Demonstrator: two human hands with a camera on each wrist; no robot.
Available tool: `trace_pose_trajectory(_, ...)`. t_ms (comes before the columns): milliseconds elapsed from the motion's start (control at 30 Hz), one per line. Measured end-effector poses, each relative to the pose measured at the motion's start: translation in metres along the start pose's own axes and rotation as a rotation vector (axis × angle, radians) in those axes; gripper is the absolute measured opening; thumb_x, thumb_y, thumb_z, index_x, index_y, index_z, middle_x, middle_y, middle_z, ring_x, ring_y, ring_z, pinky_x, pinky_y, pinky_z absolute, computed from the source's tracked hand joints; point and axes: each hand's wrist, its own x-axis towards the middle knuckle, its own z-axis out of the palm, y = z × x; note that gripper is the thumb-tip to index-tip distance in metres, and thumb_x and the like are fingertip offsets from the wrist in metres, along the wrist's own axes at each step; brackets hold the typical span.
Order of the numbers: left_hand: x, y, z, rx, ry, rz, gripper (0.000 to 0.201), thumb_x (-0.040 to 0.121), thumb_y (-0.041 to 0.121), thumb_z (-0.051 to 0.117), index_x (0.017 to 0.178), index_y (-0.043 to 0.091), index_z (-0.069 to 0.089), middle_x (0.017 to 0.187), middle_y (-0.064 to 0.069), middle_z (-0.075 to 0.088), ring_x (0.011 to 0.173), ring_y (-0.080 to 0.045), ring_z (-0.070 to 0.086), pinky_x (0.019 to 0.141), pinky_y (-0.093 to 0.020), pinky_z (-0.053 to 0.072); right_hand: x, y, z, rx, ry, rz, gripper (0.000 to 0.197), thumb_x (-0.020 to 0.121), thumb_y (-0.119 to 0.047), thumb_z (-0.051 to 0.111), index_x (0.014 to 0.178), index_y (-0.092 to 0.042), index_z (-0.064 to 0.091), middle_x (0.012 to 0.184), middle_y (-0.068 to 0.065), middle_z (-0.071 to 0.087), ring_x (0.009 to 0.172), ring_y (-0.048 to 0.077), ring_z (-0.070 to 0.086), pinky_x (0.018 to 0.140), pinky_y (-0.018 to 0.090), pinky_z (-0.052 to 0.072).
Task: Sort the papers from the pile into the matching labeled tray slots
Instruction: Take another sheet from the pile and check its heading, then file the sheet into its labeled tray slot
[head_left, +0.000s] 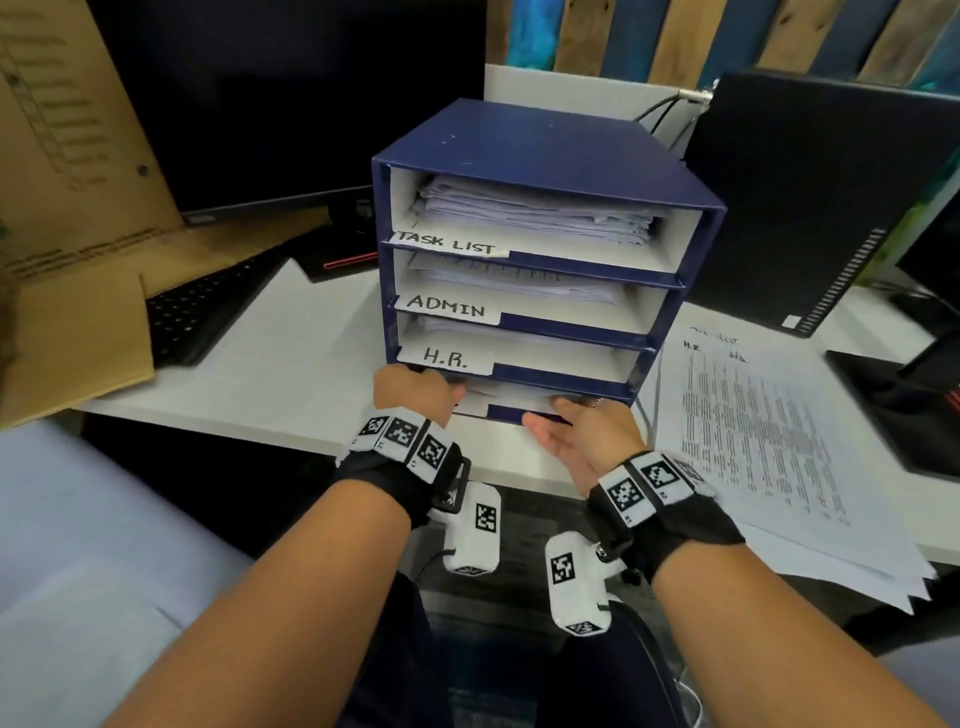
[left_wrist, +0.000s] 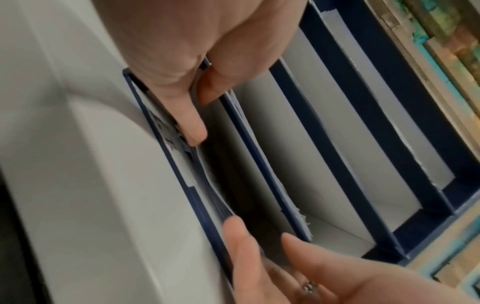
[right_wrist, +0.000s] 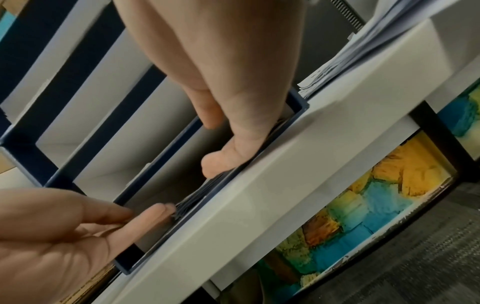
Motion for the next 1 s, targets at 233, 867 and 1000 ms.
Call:
trace_pose_trajectory(233, 0.007, -0.021, 0.024, -0.159, 0.022, 0.011, 0.018, 0.081, 0.006, 0.057, 0.067, 0.015, 0.052, 0.077, -0.008, 0.059, 0.076, -0.025, 0.060, 0.083, -0.044, 0.058, -0.002, -0.001, -0.017, -0.093, -0.138, 0.003, 0.033, 0.102, 0.000, 0.051, 0.135, -0.005, 0.050, 0.130, 0.014, 0.059, 0.096, 0.033, 0.074, 0.084, 0.038, 0.061)
trace_pose_trajectory(867, -0.139, 0.003, 0.127, 0.248, -0.585, 0.123, 0.031, 0.095, 0.002, 0.041, 0.098, 0.006, 0.072, 0.098, -0.007, 0.071, 0.076, -0.016, 0.061, 0.070, -0.027, 0.052, -0.009, -0.082, -0.166, -1.594, 0.298, -0.232, 0.026, 0.096, -0.035, 0.054, 0.112, -0.021, 0.069, 0.113, 0.009, 0.070, 0.110, 0.033, 0.064, 0.100, 0.046, 0.049)
trace_pose_trajectory(1000, -0.136, 0.003, 0.163, 0.589, -0.616, 0.334, 0.040, 0.099, 0.020, 0.047, 0.138, 0.011, 0.052, 0.143, -0.005, 0.051, 0.125, -0.023, 0.052, 0.100, -0.024, 0.042, -0.017, -0.089, -0.194, -1.633, 0.390, -0.284, 0.040, 0.093, -0.037, 0.063, 0.130, -0.022, 0.063, 0.129, 0.004, 0.066, 0.121, 0.027, 0.059, 0.110, 0.046, 0.040)
